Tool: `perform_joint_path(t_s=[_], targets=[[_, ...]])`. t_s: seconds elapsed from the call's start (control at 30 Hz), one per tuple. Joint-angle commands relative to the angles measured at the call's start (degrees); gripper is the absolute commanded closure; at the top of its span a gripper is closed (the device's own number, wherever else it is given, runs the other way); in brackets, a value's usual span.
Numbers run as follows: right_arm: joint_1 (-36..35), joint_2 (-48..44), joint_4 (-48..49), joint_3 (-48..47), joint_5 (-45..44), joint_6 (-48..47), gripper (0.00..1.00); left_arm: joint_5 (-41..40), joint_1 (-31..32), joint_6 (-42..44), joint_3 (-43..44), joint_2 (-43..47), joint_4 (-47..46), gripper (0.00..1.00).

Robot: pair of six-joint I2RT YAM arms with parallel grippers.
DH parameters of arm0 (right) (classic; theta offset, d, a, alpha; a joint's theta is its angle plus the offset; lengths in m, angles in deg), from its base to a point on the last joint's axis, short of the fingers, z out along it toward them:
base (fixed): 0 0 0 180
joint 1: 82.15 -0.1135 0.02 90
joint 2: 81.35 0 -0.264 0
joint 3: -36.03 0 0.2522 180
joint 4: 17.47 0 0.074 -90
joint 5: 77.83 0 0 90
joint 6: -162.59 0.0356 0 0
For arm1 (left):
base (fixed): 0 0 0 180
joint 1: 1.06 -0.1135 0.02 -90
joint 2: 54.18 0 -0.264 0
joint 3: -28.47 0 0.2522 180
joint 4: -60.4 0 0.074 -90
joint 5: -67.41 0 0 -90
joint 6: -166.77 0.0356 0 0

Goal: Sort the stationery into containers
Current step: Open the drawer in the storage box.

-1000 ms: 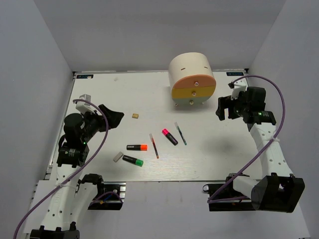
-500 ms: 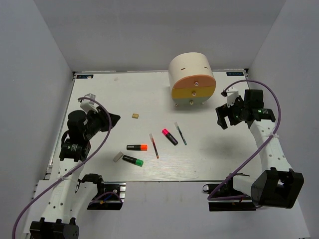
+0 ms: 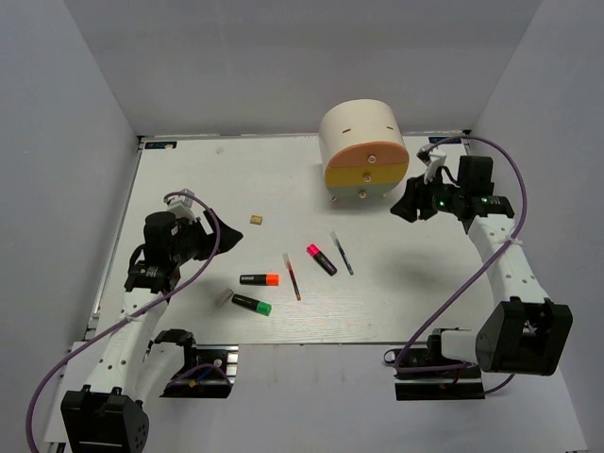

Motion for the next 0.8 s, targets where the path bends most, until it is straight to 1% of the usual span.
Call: perform_joint_path(t_s=[0.0,0.03,0.07,0.13,0.2,0.33,0.37,0.4,0.47,0.5,0.53,0.63,0.67,0.77], targets=[[-1.41,3.25,13.51,-3.91,5.11,11.58,0.43,0.99,-0.12,0.93,1.47,0.27,-1.33,0.1],[-3.5,4.23,14.41,-5.22,3.54,12.65,0.39,0.99,-0.12,0.93,1.47,0.27,-1.33,0.1],[-4.39,7.46,15.81,-7.06,2.74,15.19,0.37,0.99,-0.12,0.93,1.47,0.27,-1.33,0.1],[-5.45,9.33,16.52,-9.35,1.51,16.35,0.33,0.99,-0.12,0.41,0.95,0.27,-1.85,0.1],[-6.59,13.27,18.19,-12.34,-1.56,19.68,0.33,0.99,-0.12,-0.12,0.94,0.27,-1.86,0.09],[-7.91,19.08,20.65,-17.18,-4.73,22.32,0.33,0.99,-0.12,-0.12,0.94,-0.26,-1.86,0.09],[-8.09,19.87,20.74,-19.97,-7.43,23.03,0.33,0.99,-0.12,-0.12,0.94,-0.78,-1.86,0.09],[-8.44,22.32,20.83,-20.7,-8.33,23.21,0.33,0.99,-0.12,-0.12,1.47,-0.78,-1.86,0.09],[-8.53,23.39,21.09,-22.71,-9.39,23.56,0.37,0.99,-0.12,-0.12,1.47,-0.78,-1.86,0.09],[-8.7,24.35,21.09,-23.68,-9.83,23.56,0.37,0.99,-0.12,-0.12,1.47,-0.78,-1.86,0.09],[-8.79,25.23,21.53,-24.21,-10.01,24.34,0.41,0.99,-0.12,-0.12,1.47,-0.78,-1.34,0.09],[-9.23,26.56,21.88,-25.1,-10.97,25.84,0.47,0.47,-0.12,-0.12,1.47,-0.78,-1.33,0.09],[-9.41,26.47,22.15,-25.1,-10.98,26.28,0.51,0.46,-0.12,-0.64,1.47,-0.78,-1.33,0.09],[-9.85,26.91,22.41,-25.19,-11.15,28.12,0.56,0.46,-0.12,-0.65,1.47,-1.31,-1.95,0.09]])
